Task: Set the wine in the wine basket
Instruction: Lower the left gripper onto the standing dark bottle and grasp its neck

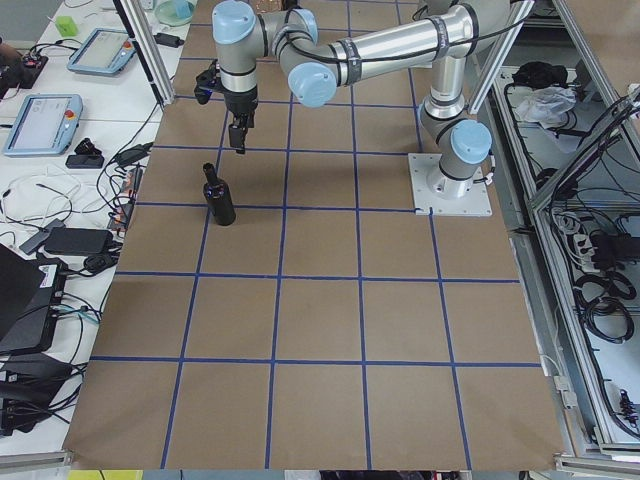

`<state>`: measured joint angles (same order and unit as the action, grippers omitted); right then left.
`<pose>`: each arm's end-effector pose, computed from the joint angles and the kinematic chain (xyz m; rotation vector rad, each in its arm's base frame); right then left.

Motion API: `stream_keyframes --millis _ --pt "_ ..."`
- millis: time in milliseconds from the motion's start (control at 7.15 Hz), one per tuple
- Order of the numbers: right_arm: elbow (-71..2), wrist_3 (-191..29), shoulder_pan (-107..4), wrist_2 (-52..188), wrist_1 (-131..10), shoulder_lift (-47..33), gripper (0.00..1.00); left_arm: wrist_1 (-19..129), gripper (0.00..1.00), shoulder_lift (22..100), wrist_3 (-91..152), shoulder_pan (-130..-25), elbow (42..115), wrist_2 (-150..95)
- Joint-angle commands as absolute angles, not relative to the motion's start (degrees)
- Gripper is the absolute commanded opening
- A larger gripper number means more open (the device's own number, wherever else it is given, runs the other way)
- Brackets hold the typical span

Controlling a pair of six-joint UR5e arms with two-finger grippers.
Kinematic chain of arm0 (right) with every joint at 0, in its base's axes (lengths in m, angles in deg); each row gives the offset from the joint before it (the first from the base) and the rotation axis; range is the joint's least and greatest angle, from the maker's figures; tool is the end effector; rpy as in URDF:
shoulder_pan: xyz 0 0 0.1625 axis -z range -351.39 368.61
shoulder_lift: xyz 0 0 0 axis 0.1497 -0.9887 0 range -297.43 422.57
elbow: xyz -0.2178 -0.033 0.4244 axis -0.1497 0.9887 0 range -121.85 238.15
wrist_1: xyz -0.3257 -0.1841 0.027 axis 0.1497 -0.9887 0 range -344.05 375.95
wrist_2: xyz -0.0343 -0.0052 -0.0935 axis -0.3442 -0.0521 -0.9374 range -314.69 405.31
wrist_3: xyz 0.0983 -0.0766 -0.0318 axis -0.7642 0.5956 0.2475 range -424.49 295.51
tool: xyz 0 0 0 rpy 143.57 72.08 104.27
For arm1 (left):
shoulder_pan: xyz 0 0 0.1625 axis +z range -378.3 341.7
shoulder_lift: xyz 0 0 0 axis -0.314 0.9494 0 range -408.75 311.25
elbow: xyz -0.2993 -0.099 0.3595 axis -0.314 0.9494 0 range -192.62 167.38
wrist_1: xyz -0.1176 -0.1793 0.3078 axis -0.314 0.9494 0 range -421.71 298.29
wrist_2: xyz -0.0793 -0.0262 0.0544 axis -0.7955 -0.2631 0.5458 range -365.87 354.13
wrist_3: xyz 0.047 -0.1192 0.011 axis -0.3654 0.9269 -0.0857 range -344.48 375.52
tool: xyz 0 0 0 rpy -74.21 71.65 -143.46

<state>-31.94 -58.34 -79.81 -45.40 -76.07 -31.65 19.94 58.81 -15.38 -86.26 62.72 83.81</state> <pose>0.1199 -0.4309 0.5474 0.1233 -3.1151 0.1658 0.1031 -0.6119 0.4820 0.2399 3.0920 -0.1359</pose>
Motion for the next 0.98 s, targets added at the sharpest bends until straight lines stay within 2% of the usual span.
stream_keyframes --millis 0,559,699,839 --pt "-31.94 -58.25 -79.81 -45.39 -76.07 -31.74 1.00 18.54 1.00 63.73 -16.65 -84.84 60.15 83.34" --pt "-31.94 -58.25 -79.81 -45.39 -76.07 -31.65 1.00 11.60 1.00 69.37 -16.12 -84.84 58.84 81.23" --pt "-31.94 -58.25 -79.81 -45.39 -76.07 -31.65 1.00 11.60 0.97 70.42 -15.95 -84.92 57.96 79.49" --pt "-31.94 -58.25 -79.81 -45.39 -76.07 -31.74 1.00 11.51 0.84 70.95 -15.95 -84.84 57.87 79.47"
